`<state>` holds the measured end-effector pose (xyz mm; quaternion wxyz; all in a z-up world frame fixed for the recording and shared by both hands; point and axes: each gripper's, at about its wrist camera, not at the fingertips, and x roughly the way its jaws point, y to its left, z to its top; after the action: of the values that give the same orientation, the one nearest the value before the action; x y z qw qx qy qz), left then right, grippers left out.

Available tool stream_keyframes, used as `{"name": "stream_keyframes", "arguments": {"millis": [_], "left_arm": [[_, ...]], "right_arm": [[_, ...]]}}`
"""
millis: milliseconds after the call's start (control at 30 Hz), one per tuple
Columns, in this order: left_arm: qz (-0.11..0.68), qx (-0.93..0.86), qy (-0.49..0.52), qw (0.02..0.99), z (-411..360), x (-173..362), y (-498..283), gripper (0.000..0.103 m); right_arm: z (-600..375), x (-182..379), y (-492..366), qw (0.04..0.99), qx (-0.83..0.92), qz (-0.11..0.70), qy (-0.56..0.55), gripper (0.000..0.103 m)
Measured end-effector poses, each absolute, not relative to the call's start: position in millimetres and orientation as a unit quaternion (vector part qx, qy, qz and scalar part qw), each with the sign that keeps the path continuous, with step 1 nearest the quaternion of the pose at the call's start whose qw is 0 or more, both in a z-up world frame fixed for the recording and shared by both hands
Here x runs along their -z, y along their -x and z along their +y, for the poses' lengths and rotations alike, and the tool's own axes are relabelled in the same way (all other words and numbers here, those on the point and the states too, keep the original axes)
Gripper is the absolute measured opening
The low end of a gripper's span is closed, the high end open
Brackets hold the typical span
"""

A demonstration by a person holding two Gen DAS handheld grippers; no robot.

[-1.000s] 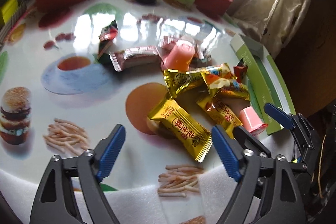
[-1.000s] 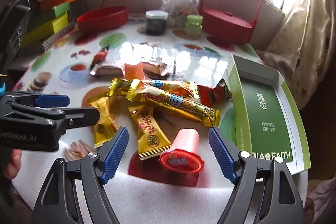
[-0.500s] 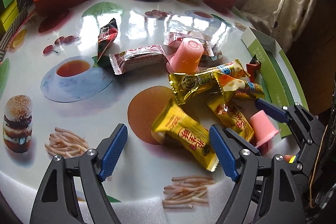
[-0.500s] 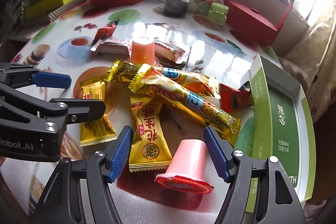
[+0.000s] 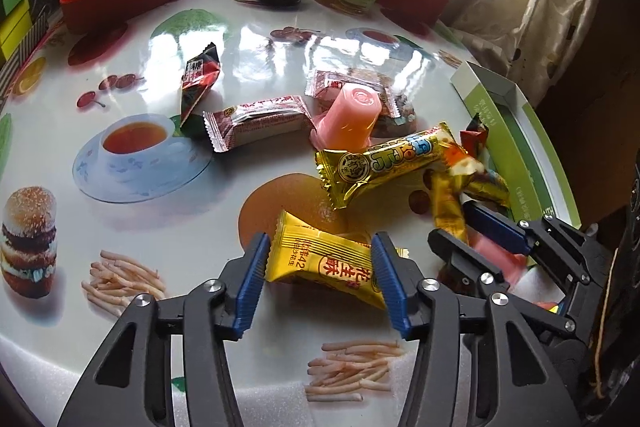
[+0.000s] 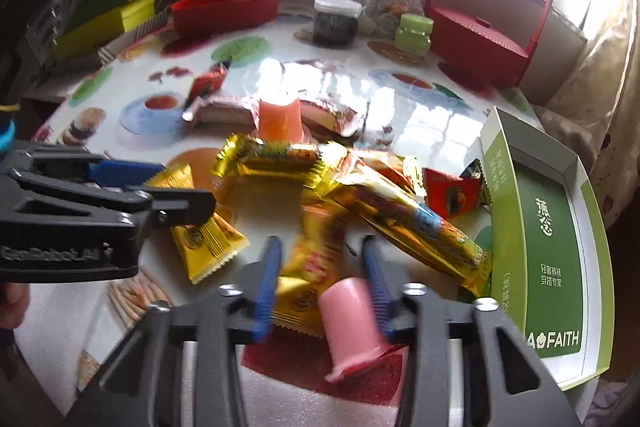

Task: Organize snacks
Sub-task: 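Grasp a yellow peanut-crisp packet with the right gripper while the left gripper approaches another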

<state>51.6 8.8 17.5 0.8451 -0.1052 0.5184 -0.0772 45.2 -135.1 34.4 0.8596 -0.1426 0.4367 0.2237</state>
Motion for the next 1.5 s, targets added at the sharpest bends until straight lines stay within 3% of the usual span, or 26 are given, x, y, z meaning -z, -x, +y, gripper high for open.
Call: {"name": "stream_keyframes", "arguments": {"millis": [467,700,767,900,1033,1133,1200,1233,1267,1500], "left_arm": [[0.519,0.085,0.068,0.848,26.8,-21.9,-52.2,0.049],[0.534,0.082,0.110,0.834,37.6,-20.3,-47.2,0.049],[0.538,0.087,0.120,0.830,38.1,-19.9,-43.8,0.049],[0.544,0.080,0.148,0.822,42.0,-17.7,-36.2,0.049],[0.545,0.084,0.167,0.817,41.0,-17.8,-30.7,0.049],[0.552,0.098,0.181,0.808,38.5,-15.8,-28.7,0.049],[0.558,0.101,0.178,0.804,37.0,-15.2,-25.9,0.049],[0.559,0.100,0.174,0.804,37.5,-14.7,-24.4,0.049],[0.557,0.098,0.174,0.806,39.9,-15.2,-22.5,0.049],[0.552,0.089,0.174,0.811,50.7,-14.7,-30.0,0.049]], "right_arm": [[-138.8,-34.9,-38.1,0.854,-0.246,0.451,0.081,0.026],[-123.6,-33.3,-32.2,0.850,-0.253,0.453,0.092,0.027],[-122.2,-31.1,-32.1,0.851,-0.242,0.454,0.101,0.036],[-124.2,-28.7,-35.8,0.857,-0.217,0.453,0.115,0.041],[-121.4,-24.1,-38.4,0.859,-0.209,0.448,0.135,0.052],[-120.7,-23.1,-40.7,0.858,-0.214,0.448,0.133,0.052],[-121.6,-23.3,-41.3,0.856,-0.217,0.453,0.126,0.047],[-122.6,-23.4,-41.4,0.852,-0.231,0.457,0.114,0.033],[-122.1,-23.9,-40.4,0.850,-0.238,0.458,0.108,0.029],[-107.8,-25.8,-30.9,0.839,-0.274,0.459,0.103,0.022]]}}
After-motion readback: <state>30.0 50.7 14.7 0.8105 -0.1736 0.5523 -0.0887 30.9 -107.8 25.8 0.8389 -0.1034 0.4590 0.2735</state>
